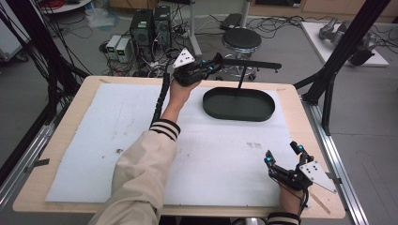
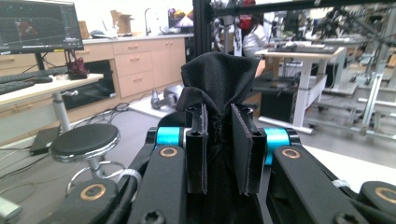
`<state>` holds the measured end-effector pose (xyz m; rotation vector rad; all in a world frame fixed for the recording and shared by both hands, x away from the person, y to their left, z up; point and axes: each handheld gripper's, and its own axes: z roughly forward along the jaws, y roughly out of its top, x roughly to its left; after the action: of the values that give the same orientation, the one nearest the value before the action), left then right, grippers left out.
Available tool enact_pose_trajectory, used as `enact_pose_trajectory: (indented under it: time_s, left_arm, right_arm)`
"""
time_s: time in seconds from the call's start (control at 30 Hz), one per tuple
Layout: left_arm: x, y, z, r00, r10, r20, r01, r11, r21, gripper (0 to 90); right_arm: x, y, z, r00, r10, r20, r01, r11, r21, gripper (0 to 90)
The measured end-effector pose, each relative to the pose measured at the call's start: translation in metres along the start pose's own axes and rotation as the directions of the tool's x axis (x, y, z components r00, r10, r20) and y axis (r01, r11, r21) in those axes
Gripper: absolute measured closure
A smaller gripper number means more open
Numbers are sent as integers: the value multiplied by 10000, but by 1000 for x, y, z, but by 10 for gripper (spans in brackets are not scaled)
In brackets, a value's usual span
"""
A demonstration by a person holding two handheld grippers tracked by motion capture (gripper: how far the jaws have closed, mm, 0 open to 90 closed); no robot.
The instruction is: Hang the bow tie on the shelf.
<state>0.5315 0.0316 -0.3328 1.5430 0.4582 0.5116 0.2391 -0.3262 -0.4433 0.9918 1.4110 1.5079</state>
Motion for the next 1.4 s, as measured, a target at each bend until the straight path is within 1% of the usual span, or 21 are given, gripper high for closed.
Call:
enact_pose_trajectory:
  time_s: [0.07,0.1,0.17,0.2,0.23,0.33,0.4,0.47,0.5,0.53,0.57,0.73,0.77,0.8,0.83,0.87,0.97,1.2,1.27,1.33,1.4]
  left_arm:
    - [1,-2,-2,10000,38,-59,-38,10000,37,749]
    - [1,-3,-3,9999,100,-133,-99,9999,95,709]
    - [2,-3,-5,9991,99,-401,-95,9999,109,544]
    - [3,-3,-8,9983,-25,-583,25,10000,-4,502]
    - [3,-3,-8,9983,-25,-583,25,10000,-4,466]
    - [5,1,-17,9956,46,-933,-58,9999,-126,379]
    - [6,2,-20,9949,100,-1004,-118,9998,-175,351]
    - [6,4,-27,9951,145,-982,-171,9995,-263,339]
    - [5,7,-36,9939,335,-1046,-369,9988,-315,333]
    - [4,9,-41,9936,359,-1069,-396,9987,-323,332]
    - [4,9,-41,9936,359,-1069,-396,9987,-323,329]
    - [-1,15,-72,9896,553,-1330,-603,9976,-336,284]
    - [-5,16,-88,9869,631,-1486,-698,9968,-402,283]
    - [-5,16,-88,9869,631,-1486,-698,9968,-402,275]
    - [-6,16,-95,9848,668,-1605,-746,9963,-433,256]
    - [-11,18,-111,9766,834,-1980,-928,9949,-388,239]
    - [-15,19,-127,9725,929,-2136,-1053,9933,-474,237]
    - [-29,25,-186,9533,1110,-2810,-1343,9888,-650,208]
    - [-32,24,-204,9446,1075,-3102,-1370,9878,-747,205]
    - [-34,22,-223,9302,1047,-3518,-1395,9874,-749,204]
    - [-36,19,-242,9185,980,-3831,-1374,9875,-766,203]
  right_arm:
    - [0,0,0,10000,8,2,-8,10000,16,64]
    - [0,0,0,10000,5,5,-5,10000,12,64]
    - [0,0,0,10000,2,37,-2,10000,-14,64]
    - [1,0,0,10000,-10,58,10,10000,-15,65]
    - [1,0,0,10000,-16,61,16,10000,-29,64]
    - [0,1,0,10000,-28,69,28,10000,-67,64]
    - [0,1,-1,10000,-19,90,20,10000,-75,65]
    - [0,1,-1,9999,-27,97,29,9999,-110,64]
    - [1,1,-1,10000,-33,86,34,9999,-109,64]
    - [1,1,-1,10000,-15,90,16,9999,-115,64]
    - [1,1,-1,9999,-39,102,40,9999,-122,65]
    - [1,2,-1,9998,-137,159,140,9997,-193,64]
    - [2,2,-2,9998,-122,180,126,9997,-199,64]
    - [2,3,-2,9998,-96,184,100,9997,-234,64]
    - [4,3,-2,9998,-86,196,91,9997,-241,64]
    - [5,4,-1,9997,-169,183,174,9995,-275,64]
    - [10,5,0,9992,-347,190,353,9990,-282,64]
    - [14,7,-2,9979,-537,368,547,9981,-288,64]
    - [14,8,-4,9979,-479,436,492,9983,-299,64]
    - [13,8,-5,9972,-490,573,509,9982,-315,64]
    - [13,8,-6,9965,-377,748,404,9986,-344,64]
